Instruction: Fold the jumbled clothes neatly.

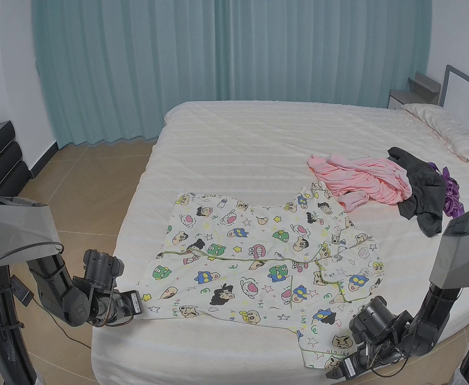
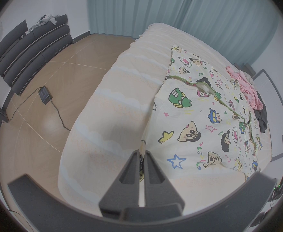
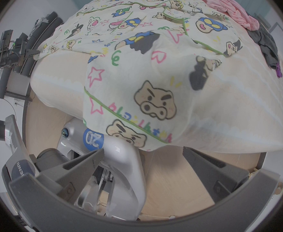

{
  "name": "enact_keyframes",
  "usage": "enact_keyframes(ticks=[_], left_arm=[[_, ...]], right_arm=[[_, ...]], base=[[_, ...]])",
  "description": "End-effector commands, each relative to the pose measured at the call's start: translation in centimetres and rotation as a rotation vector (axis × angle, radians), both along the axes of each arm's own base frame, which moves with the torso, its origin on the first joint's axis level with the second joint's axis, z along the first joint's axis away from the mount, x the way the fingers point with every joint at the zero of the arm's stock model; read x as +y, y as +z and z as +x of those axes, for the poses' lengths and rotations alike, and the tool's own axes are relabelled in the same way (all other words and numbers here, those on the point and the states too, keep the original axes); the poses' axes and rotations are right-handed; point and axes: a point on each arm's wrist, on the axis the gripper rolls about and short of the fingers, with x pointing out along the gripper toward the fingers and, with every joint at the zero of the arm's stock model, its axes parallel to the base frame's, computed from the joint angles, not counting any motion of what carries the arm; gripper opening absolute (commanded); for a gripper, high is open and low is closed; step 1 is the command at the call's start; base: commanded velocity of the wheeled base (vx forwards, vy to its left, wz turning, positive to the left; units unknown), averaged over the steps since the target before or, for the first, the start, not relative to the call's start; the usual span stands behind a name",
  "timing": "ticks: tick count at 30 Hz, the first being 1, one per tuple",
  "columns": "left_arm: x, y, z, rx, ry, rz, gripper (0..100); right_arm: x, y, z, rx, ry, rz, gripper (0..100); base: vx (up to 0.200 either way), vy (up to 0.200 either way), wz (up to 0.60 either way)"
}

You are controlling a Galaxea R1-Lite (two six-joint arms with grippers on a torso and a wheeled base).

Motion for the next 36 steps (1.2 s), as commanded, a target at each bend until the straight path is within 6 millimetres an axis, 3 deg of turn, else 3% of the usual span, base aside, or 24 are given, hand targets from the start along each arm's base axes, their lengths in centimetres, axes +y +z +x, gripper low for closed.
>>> enact_keyframes(ticks=[1,11,12,24,36], left_arm=[[0.1,-0.1,0.1,0.003,0.006,-0.001,0],[0.5,-0.5,0.2,0.012,0.016,0.001,0],[0.5,-0.5,0.3,0.011,0.018,0.001,0],[0.4,-0.3,0.4,0.001,0.012,0.004,0],[0.7,0.4,-1.3,0.02,-0.069,0.063,0]], right_arm=[[2.0,-0.8,0.1,-0.006,-0.001,-0.027,100],[2.5,-2.0,1.2,-0.046,-0.052,-0.09,100],[2.5,-2.2,1.5,-0.049,-0.062,-0.094,0],[1.6,-0.7,1.5,-0.065,-0.091,-0.066,0],[-1.5,5.4,-0.9,0.034,-0.095,0.005,0]], base=[[0.0,0.0,0.0],[0.0,0.0,0.0],[0.0,0.0,0.0],[0.0,0.0,0.0],[0.0,0.0,0.0]])
